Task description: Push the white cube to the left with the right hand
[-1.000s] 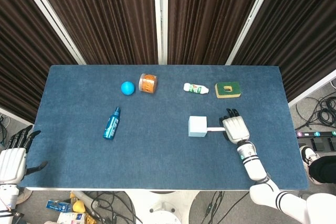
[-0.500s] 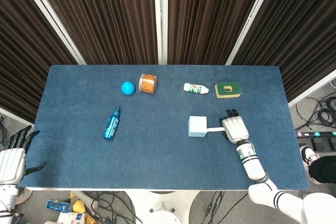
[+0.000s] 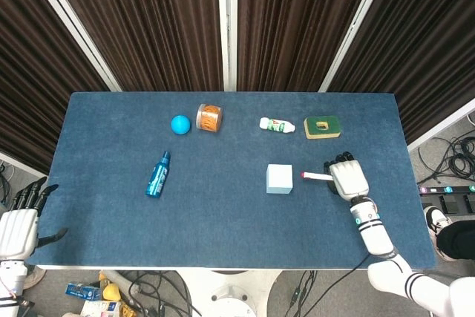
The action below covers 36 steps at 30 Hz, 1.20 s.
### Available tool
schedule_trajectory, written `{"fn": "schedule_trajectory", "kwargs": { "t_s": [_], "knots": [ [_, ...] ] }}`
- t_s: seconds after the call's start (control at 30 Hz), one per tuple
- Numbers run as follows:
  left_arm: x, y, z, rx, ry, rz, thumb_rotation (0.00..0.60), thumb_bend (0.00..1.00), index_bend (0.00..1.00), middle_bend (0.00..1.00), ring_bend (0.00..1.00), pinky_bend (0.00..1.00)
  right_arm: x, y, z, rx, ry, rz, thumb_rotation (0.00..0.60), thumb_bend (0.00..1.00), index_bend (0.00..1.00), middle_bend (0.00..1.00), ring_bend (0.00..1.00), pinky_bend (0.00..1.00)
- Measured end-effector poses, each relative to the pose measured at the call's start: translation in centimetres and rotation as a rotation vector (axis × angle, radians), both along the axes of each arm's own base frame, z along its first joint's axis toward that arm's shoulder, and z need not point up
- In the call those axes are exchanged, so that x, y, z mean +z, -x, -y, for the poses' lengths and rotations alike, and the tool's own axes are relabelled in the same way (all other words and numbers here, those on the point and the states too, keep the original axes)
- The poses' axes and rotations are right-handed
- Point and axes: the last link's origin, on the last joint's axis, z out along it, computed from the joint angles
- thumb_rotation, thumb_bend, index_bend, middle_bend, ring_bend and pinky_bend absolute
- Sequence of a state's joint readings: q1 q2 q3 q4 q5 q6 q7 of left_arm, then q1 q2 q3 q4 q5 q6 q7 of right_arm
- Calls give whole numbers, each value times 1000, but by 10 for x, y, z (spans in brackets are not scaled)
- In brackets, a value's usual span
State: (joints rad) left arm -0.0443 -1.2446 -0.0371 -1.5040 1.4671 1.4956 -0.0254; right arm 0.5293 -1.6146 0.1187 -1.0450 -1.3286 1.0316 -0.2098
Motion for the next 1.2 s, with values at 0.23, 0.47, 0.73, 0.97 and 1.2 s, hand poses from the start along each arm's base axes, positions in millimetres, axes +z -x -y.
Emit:
{"fn": "schedule_trajectory", "kwargs": {
  "t_s": [0.23, 0.47, 0.73, 0.97, 1.2],
  "knots": [
    [0, 0, 0, 6, 4, -4, 600, 139, 216, 157, 97, 130, -4, -8, 3, 15, -42, -8, 600, 392, 815, 678, 292, 218],
    [1, 2, 2, 13, 3, 0, 600, 139, 216, 157, 97, 130, -31, -38, 13, 61, -93, 6, 600, 392, 821, 683, 292, 218],
    [0, 6, 4, 22, 2, 8, 600, 138, 216, 157, 97, 130, -60, -83, 21, 134, -146, 12, 600, 392, 824, 685, 292, 219],
    [0, 10, 6, 30, -1, 13, 600, 139, 216, 157, 97, 130, -86, -128, 25, 199, -189, 14, 600, 392, 824, 685, 292, 220],
    [2, 11, 6, 27, -6, 11, 600, 138, 216, 157, 97, 130, -91, -139, 22, 205, -198, 8, 600, 392, 826, 687, 293, 221]
  ]
}}
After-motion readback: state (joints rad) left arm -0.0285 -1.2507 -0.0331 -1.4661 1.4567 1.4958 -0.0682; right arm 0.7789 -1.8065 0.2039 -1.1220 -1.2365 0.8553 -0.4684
